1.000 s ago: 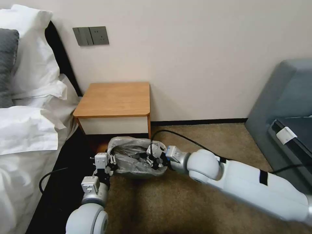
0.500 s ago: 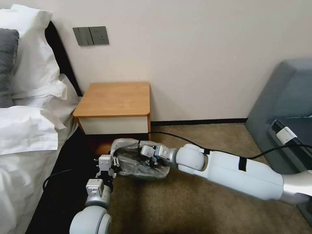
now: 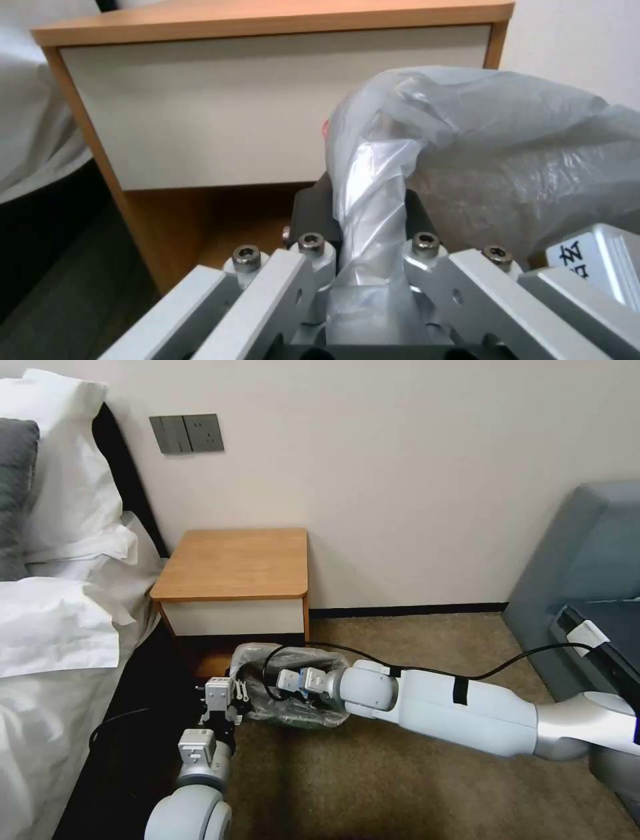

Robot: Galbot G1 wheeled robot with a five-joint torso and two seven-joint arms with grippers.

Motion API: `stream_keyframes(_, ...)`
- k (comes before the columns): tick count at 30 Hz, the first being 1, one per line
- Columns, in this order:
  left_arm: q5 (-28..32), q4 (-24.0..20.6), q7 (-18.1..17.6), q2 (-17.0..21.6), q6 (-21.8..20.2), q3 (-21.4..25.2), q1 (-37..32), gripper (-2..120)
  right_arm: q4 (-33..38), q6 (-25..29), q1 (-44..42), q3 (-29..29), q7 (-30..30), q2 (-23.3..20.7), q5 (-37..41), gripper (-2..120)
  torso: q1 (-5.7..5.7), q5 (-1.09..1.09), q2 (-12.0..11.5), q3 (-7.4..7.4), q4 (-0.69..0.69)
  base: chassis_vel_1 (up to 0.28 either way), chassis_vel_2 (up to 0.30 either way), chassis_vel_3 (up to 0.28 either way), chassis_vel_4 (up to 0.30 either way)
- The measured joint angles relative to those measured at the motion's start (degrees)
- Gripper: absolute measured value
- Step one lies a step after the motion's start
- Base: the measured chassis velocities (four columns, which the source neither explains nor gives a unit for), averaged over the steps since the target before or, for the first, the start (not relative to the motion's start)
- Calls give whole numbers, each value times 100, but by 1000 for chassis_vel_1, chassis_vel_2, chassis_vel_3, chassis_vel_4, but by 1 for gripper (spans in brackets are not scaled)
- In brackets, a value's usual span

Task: Pick up the garbage bag from the table and place it over the trash can.

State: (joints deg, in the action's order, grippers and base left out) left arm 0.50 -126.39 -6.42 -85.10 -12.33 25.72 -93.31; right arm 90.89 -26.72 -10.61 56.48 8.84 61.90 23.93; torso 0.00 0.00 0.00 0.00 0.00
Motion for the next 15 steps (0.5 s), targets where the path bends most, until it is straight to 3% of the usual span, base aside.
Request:
stream_keyframes(7, 20, 56, -13, -11, 11, 48, 34, 7, 133, 36, -4, -87, -14, -77, 34, 0, 0, 0, 0, 0, 0, 0, 0, 0, 0)
stream_keyframes(15, 240, 222, -46, -14, -1, 222, 171, 7, 1162, 113, -484, -679, -55, -715, 127, 0, 0, 1, 0, 0, -1, 0, 0, 0, 0)
